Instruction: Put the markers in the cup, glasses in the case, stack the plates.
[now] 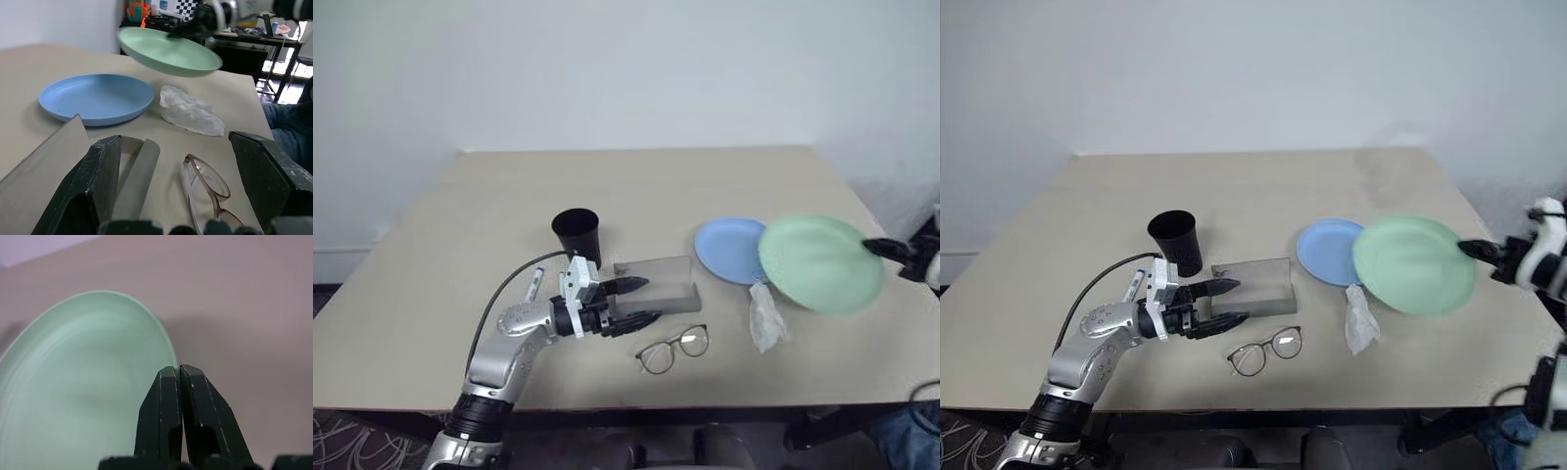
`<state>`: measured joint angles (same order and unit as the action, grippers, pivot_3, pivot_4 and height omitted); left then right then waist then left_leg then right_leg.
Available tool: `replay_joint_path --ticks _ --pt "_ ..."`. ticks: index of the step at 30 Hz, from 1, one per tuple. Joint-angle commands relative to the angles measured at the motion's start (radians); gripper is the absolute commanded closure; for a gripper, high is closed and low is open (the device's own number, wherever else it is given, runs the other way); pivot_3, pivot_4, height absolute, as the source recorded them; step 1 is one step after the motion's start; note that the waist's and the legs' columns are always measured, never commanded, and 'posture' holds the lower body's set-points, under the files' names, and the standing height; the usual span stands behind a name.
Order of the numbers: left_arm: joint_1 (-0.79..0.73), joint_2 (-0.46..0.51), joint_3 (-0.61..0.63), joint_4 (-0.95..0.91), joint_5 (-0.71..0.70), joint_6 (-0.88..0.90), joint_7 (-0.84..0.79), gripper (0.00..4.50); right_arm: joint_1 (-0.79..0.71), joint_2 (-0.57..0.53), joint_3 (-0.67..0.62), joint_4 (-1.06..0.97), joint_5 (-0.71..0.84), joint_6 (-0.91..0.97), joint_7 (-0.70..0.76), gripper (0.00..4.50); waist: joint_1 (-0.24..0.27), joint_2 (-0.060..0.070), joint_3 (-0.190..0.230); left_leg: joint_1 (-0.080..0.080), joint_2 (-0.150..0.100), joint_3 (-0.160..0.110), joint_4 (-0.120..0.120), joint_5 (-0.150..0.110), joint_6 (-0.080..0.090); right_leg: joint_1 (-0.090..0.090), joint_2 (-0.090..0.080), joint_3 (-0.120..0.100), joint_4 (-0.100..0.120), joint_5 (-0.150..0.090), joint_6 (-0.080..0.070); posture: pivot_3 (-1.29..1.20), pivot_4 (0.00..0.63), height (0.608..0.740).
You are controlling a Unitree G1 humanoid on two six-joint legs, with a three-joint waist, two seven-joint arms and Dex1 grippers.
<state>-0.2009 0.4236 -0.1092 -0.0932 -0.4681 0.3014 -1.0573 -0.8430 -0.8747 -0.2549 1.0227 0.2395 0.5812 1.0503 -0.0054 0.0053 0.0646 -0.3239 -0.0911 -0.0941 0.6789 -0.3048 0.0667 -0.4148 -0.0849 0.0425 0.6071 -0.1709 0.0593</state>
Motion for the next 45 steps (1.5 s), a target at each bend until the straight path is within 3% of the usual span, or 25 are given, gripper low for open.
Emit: replay_joint_path --ticks 1,8,14,31,34,40,45 --pt "-0.039 0.000 0.006 0.013 0.006 -0.023 -0.006 0.82 -0.109 0.037 0.017 -0.011 -0.013 0.010 -0.077 4.47 0.004 0.000 0.000 -0.001 0.000 0.000 0.000 0.000 0.000 -0.001 0.000 0.000 0.000 0.001 0.000 0.00 0.000 0.740" --pt "-0.084 -0.015 -0.002 0.062 0.035 -0.052 0.003 0.82 -0.245 0.178 0.092 0.100 -0.089 -0.058 -0.209 4.47 0.008 0.000 -0.001 -0.009 -0.001 0.000 -0.001 0.002 -0.005 -0.011 0.000 0.000 -0.001 0.007 -0.009 0.00 0.000 0.740" --pt "-0.087 -0.036 -0.008 0.058 0.044 -0.058 0.017 0.82 -0.273 0.255 0.109 0.216 -0.135 -0.154 -0.315 4.47 0.007 0.000 -0.001 -0.019 -0.002 0.000 -0.001 0.003 -0.005 -0.022 -0.001 0.001 -0.001 0.008 -0.011 0.00 0.000 0.740" --pt "-0.063 -0.035 -0.002 0.036 0.050 -0.058 0.039 0.82 -0.260 0.271 0.099 0.274 -0.157 -0.221 -0.361 4.47 -0.017 0.001 -0.002 -0.020 -0.002 0.002 -0.001 0.004 -0.005 -0.024 0.001 0.002 0.000 0.012 -0.011 0.00 0.000 0.740" --pt "-0.070 -0.036 -0.006 0.042 0.054 -0.062 0.038 0.82 -0.258 0.275 0.099 0.271 -0.159 -0.224 -0.345 3.79 -0.019 0.001 -0.002 -0.020 -0.002 0.003 0.000 0.004 -0.005 -0.024 0.001 0.003 0.000 0.013 -0.011 0.00 0.000 0.740" --pt "-0.084 -0.042 -0.007 0.070 0.084 -0.103 0.051 0.82 -0.256 0.272 0.100 0.263 -0.162 -0.239 -0.327 1.79 -0.020 0.001 -0.002 -0.019 -0.002 0.004 0.001 0.005 -0.005 -0.023 0.001 0.003 0.000 0.015 -0.011 0.00 0.000 0.740" --pt "-0.086 -0.045 -0.007 0.076 0.087 -0.113 0.053 0.82 -0.265 0.244 0.105 0.244 -0.165 -0.264 -0.290 1.79 -0.020 0.001 -0.002 -0.018 -0.002 0.004 0.002 0.005 -0.005 -0.021 0.001 0.003 0.000 0.015 -0.010 0.00 0.000 0.740"
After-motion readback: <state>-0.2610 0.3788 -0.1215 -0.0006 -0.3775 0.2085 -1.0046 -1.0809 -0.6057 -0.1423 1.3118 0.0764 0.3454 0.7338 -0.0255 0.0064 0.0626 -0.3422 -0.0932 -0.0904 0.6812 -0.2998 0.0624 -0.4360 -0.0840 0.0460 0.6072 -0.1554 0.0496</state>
